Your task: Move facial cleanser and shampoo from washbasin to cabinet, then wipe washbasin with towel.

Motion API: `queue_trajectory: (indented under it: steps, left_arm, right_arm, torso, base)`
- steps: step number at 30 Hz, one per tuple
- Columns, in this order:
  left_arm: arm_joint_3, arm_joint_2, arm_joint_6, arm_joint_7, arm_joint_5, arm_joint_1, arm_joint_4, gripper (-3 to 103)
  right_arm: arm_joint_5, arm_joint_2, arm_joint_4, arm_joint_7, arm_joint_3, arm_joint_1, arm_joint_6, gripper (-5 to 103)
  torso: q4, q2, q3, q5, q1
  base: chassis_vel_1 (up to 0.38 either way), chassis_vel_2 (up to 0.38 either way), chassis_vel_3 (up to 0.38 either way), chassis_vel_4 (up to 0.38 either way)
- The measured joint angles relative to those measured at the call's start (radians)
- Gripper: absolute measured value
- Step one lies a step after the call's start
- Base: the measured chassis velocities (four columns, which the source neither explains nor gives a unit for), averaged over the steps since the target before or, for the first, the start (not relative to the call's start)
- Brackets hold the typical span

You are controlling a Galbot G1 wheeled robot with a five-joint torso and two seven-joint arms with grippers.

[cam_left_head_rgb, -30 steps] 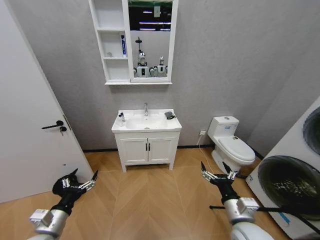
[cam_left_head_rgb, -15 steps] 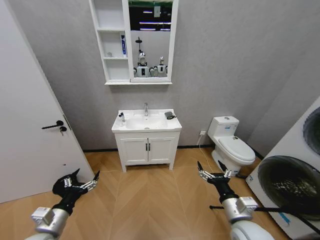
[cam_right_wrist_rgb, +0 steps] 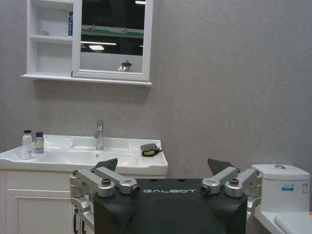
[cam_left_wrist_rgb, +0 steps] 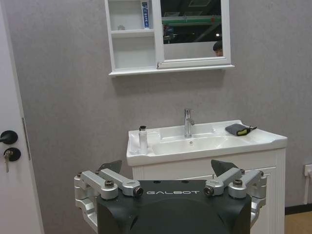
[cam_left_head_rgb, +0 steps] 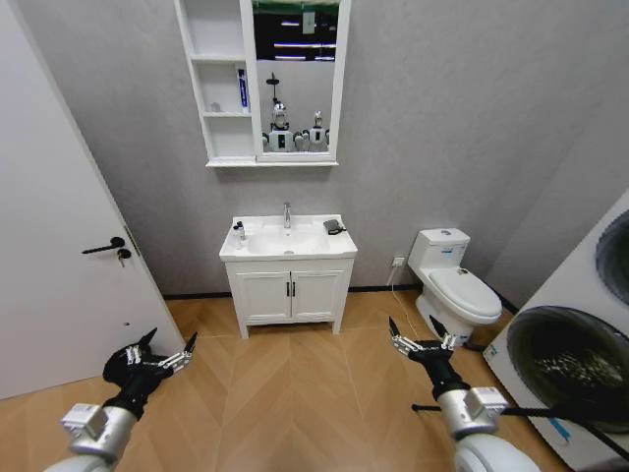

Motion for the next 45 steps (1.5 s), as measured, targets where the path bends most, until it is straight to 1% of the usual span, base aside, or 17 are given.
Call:
queue_trajectory:
  steps: [10,16,22,25,26,28,29,33,35,38,41,44,45]
  left_arm:
    - [-0.001,-0.007,-0.002,0.001,0.013,0.001,0.001,100]
    - [0.002,-0.014,-0.002,0.006,0.018,0.0,0.009,100]
    - [0.002,-0.017,-0.007,0.01,0.019,0.003,0.014,100]
    - [0.002,-0.02,-0.017,0.014,0.023,0.008,0.018,100]
    - [0.003,-0.023,-0.022,0.017,0.027,0.012,0.02,100]
    - [0.003,-0.026,-0.027,0.02,0.028,0.017,0.021,100]
    - [0.003,-0.027,-0.033,0.023,0.029,0.022,0.021,100]
    - [0.002,-0.028,-0.044,0.027,0.029,0.027,0.023,100]
    - [0.001,-0.028,-0.045,0.028,0.031,0.027,0.024,100]
    - [0.004,-0.033,-0.046,0.03,0.034,0.024,0.024,100]
    - [0.006,-0.039,-0.045,0.031,0.038,0.024,0.017,100]
    - [0.007,-0.042,-0.045,0.032,0.04,0.025,0.011,100]
    - [0.008,-0.043,-0.045,0.033,0.042,0.025,0.01,100]
  right_arm:
    - [-0.018,0.001,-0.007,-0.012,0.004,-0.001,-0.008,100]
    - [-0.028,0.001,-0.009,-0.017,0.002,-0.002,-0.008,100]
    - [-0.041,0.006,-0.009,-0.022,0.0,-0.01,-0.005,100]
    - [-0.046,0.009,-0.008,-0.023,0.001,-0.013,-0.005,100]
    - [-0.05,0.011,-0.007,-0.024,0.0,-0.016,-0.005,100]
    - [-0.054,0.013,-0.006,-0.026,0.0,-0.019,-0.005,100]
    - [-0.058,0.015,-0.006,-0.03,0.0,-0.021,-0.005,100]
    - [-0.063,0.018,-0.002,-0.032,-0.001,-0.024,-0.005,100]
    - [-0.065,0.018,-0.002,-0.033,-0.001,-0.025,-0.005,100]
    - [-0.068,0.018,-0.002,-0.034,-0.001,-0.027,-0.005,100]
    - [-0.069,0.018,0.0,-0.034,0.0,-0.028,-0.005,100]
    - [-0.068,0.018,0.005,-0.034,0.003,-0.028,-0.005,100]
    - [-0.068,0.018,0.006,-0.034,0.005,-0.028,-0.005,100]
  torso:
    - [0.0001,0.0,0.0,0.0,0.0]
    - [0.0,0.0,0.0,0.0,0.0]
    - [-0.0002,0.0,0.0,-0.0002,0.0]
    - [0.0002,0.0,0.0,0.0004,0.0]
    - [0.0,0.0,0.0,-0.0003,0.0]
    - [-0.0002,0.0,0.0,-0.0007,0.0]
    - [0.0001,0.0,0.0,0.0004,0.0]
    - [-0.0001,0.0,0.0,-0.0001,0.0]
    - [0.0002,0.0,0.0,0.0003,0.0]
    - [-0.0003,0.0,0.0,-0.0006,0.0]
    - [0.0001,0.0,0.0,0.0003,0.0]
    - [-0.0003,0.0,0.0,-0.0004,0.0]
    - [0.0002,0.0,0.0,0.0003,0.0]
  base:
    - [0.0,0.0,0.0,0.0]
    - [-0.082,0.069,0.095,-0.097]
    - [-0.18,0.182,0.2,-0.197]
    - [-0.218,0.215,0.212,-0.224]
    - [-0.219,0.201,0.216,-0.23]
    - [-0.218,0.201,0.208,-0.213]
    - [-0.166,0.233,0.201,-0.191]
    - [-0.176,0.195,0.195,-0.182]
    - [-0.195,0.185,0.178,-0.167]
    - [-0.174,0.182,0.169,-0.169]
    - [-0.18,0.182,0.177,-0.19]
    - [-0.19,0.179,0.19,-0.19]
    - [-0.187,0.205,0.203,-0.191]
